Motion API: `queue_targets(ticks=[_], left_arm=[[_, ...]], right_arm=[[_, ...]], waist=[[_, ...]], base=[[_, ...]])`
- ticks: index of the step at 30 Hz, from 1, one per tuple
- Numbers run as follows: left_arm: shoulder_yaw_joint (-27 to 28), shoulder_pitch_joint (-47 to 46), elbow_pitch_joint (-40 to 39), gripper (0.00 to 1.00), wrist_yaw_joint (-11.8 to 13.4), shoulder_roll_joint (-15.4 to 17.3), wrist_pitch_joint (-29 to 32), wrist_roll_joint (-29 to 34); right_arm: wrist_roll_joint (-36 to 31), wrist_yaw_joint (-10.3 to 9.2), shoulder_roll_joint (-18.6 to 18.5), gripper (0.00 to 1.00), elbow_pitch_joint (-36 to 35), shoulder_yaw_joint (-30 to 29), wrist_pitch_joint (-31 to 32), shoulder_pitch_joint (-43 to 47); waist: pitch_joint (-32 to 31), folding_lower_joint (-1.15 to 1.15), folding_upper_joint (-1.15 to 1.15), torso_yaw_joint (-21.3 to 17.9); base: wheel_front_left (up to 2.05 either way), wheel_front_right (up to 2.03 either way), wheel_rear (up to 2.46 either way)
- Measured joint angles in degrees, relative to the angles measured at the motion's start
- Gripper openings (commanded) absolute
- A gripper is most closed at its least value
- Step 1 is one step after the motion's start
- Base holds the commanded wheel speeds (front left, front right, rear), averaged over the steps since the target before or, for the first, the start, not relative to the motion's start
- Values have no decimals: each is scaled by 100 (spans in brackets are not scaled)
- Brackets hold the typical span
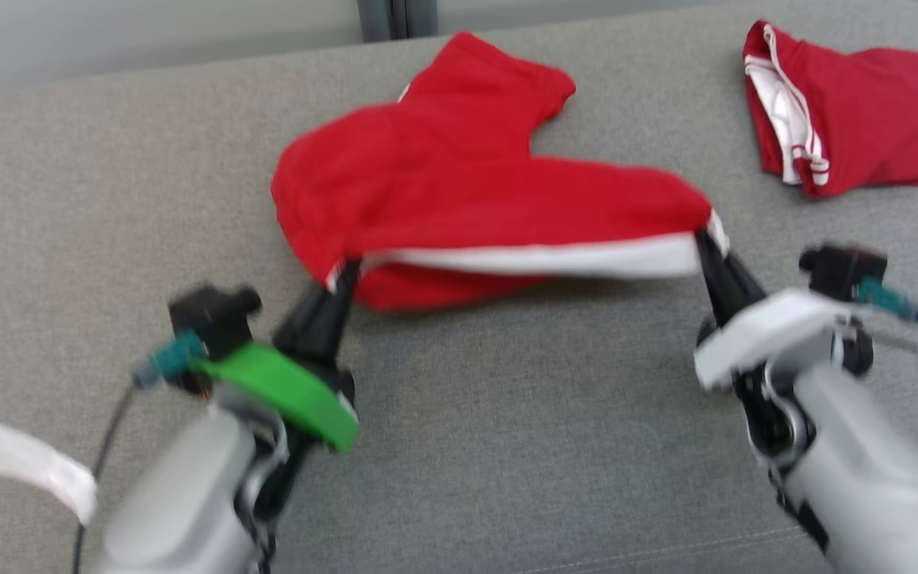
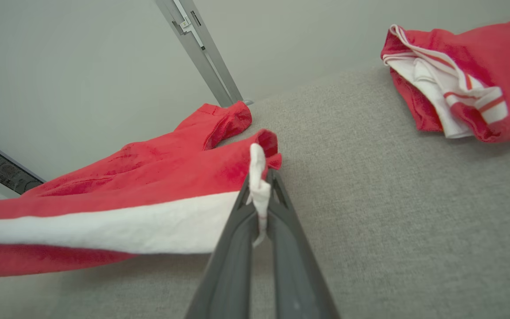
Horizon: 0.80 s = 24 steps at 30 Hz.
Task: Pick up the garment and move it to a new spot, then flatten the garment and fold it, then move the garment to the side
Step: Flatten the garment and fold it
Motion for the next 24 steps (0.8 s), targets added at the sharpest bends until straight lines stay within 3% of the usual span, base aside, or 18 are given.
queue_targets(ticks=[8,16,24], left_arm=[[-205,1805,-301,0,23,-46,0,581],[-378,2776,-497,0,73,15,0,896],[-358,2713,-677,0,71,-86,0,1069]], right_arm=[[-62,0,-270,0,-759,-221,-3,1819],[-197,1,-108,0,-1664,-1020,343,3532],[-725,0,230,0,-2458,-1746,893,3717]], waist=[[-689,-1,0,11],[-1173,-1,0,30],[-1233,-1,0,109]], base=[[0,0,0],[0,0,0],[0,0,0]])
